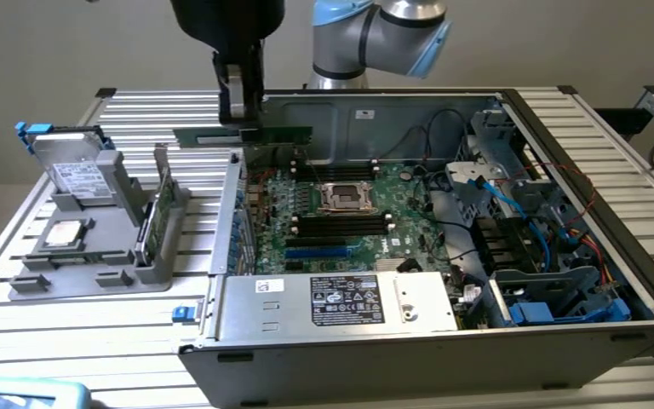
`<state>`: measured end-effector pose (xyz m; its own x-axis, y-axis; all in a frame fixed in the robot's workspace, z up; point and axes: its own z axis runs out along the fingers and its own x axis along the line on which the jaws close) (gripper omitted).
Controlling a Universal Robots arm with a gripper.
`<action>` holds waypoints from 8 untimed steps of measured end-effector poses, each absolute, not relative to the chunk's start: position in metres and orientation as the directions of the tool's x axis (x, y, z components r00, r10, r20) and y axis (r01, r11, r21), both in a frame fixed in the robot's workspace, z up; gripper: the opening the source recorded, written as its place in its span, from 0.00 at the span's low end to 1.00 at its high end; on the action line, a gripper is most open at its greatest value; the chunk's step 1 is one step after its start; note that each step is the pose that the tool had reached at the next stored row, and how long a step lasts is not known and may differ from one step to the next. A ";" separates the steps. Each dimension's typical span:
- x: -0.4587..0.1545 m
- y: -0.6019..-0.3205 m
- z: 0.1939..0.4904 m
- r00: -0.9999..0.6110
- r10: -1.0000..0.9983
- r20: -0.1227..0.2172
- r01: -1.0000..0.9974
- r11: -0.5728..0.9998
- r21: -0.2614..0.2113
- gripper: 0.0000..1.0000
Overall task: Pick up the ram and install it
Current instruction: 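Pick up the ram and move it above insertion slot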
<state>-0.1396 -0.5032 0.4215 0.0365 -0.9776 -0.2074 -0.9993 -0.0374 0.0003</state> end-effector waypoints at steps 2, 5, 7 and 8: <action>-0.132 -0.503 0.420 0.037 -0.979 -0.203 -0.999 -0.038 0.000 0.13; -0.118 -0.503 0.418 0.037 -0.980 -0.195 -0.999 -0.038 0.001 0.13; -0.109 -0.503 0.416 0.037 -0.981 -0.192 -0.999 -0.038 0.001 0.13; -0.104 -0.502 0.415 0.037 -0.981 -0.192 -0.999 -0.038 0.001 0.13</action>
